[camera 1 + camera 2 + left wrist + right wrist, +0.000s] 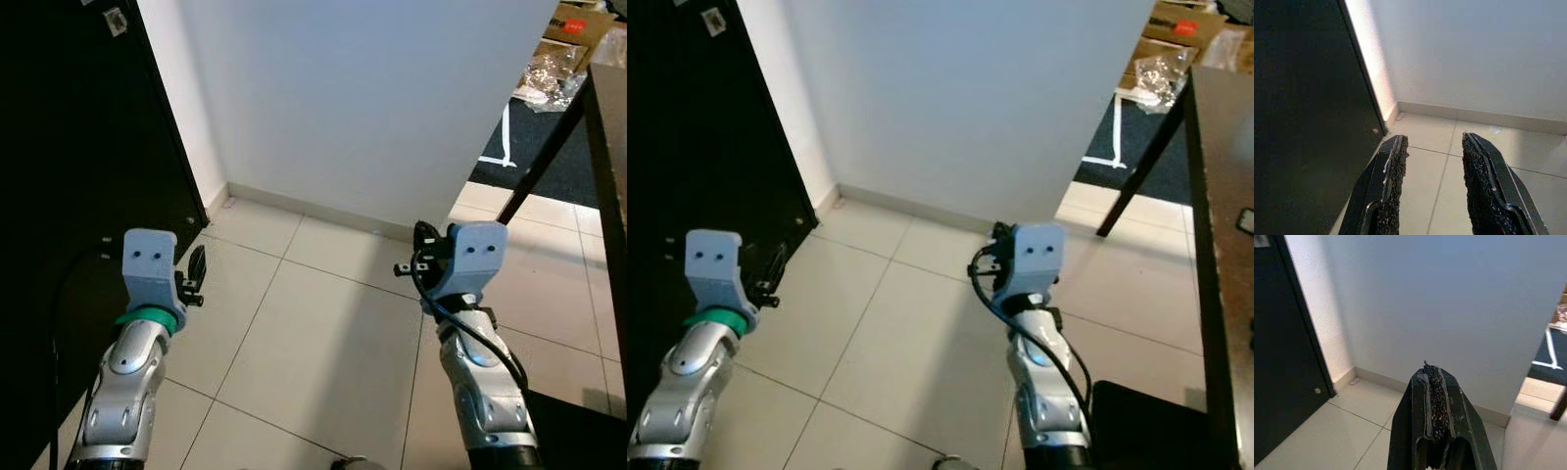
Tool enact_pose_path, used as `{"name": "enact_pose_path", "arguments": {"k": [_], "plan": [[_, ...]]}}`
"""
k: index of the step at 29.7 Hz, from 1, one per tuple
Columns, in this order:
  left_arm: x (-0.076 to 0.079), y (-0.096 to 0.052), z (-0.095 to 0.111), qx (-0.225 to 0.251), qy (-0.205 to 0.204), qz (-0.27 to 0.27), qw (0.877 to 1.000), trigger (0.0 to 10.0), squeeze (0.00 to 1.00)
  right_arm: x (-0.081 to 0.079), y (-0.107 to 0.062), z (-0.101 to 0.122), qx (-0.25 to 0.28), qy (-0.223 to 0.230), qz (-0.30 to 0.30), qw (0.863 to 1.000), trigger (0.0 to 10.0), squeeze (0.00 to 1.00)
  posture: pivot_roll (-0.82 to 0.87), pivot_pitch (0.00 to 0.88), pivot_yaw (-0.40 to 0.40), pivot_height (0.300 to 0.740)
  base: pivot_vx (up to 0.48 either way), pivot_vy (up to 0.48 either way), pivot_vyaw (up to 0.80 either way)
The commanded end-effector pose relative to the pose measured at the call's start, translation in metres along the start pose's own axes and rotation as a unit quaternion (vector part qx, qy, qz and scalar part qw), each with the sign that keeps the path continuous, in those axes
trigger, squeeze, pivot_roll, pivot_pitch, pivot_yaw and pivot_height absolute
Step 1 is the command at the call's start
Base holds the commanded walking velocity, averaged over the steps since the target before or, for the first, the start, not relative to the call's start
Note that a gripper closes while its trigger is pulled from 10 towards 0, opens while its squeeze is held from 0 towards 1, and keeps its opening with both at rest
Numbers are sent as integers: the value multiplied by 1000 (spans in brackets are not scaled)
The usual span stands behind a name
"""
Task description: Hang keys on a hook
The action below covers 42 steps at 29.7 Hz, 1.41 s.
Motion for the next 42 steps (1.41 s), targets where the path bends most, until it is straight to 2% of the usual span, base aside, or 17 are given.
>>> {"name": "enact_pose_path", "arguments": {"k": [1, 3, 6, 11, 20, 26, 42], "plan": [[-5, 2, 4, 11, 20, 16, 1000, 10000, 0, -6, -4, -7, -12, 11, 8, 1000, 10000, 0, -4, 71, 109, 740, 0, 0, 0], [-9, 3, 8, 26, 53, 31, 998, 10000, 0, -15, -8, -12, -18, 17, 29, 999, 10000, 0, 1, 72, 103, 740, 0, 0, 0], [-12, 2, 10, 30, 57, 41, 997, 10000, 0, -21, -11, -13, -18, 18, 46, 999, 10000, 0, 1, 70, 99, 740, 0, 0, 0], [-9, -3, 12, 33, 59, 33, 997, 10000, 0, -18, -8, -12, -15, 17, 47, 999, 10000, 0, 7, 72, 93, 740, 0, 0, 0], [1, 0, 18, 45, 60, 16, 997, 10000, 0, -15, -7, -13, -19, 15, 42, 999, 10000, 0, 8, 72, 90, 740, 0, 0, 0], [6, 6, 22, 47, 37, 11, 998, 10000, 0, -14, -8, -13, -19, 15, 35, 999, 10000, 0, -5, 72, 95, 740, 0, 0, 0], [6, 3, 21, 51, 44, 10, 998, 10000, 0, -16, -8, -14, -18, 10, 41, 999, 10000, 0, -2, 77, 91, 740, 0, 0, 0]]}}
Point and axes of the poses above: a point about 5 cm out from each wrist's last joint towards the gripper, its own y axis pointing out of the wrist towards the gripper, its own z axis along the axis of the wrist's last joint, x = y × z, the point moved 2 cm from there along y, pointing out of the wrist towards the gripper, and after that the axes turned 10 degrees about -y, right-handed, at the moved point
